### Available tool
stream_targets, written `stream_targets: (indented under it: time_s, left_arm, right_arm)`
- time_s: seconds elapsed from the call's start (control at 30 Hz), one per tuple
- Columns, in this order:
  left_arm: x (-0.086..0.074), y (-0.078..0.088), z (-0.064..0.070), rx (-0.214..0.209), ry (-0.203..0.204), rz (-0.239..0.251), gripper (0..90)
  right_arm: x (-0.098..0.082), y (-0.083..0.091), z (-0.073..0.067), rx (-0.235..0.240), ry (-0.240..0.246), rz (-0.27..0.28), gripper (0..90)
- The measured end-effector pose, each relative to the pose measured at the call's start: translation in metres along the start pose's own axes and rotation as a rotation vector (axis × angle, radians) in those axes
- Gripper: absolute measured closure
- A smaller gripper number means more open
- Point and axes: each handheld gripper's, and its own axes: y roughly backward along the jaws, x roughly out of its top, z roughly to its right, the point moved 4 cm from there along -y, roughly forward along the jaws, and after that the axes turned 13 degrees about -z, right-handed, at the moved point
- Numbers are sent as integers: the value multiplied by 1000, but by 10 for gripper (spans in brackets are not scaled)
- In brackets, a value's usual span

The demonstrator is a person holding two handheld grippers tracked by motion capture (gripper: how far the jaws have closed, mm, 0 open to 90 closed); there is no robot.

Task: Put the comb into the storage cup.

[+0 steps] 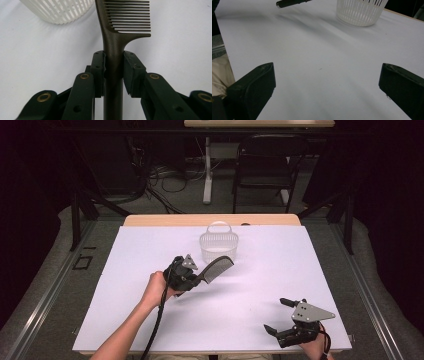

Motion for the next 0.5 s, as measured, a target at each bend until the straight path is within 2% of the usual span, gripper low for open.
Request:
stream_targets:
  time_s: [0.5]
  left_arm:
    - [-2,8,2,21,27,82,721]
  right_arm:
    - [0,0,0,-2,1,-1,6]
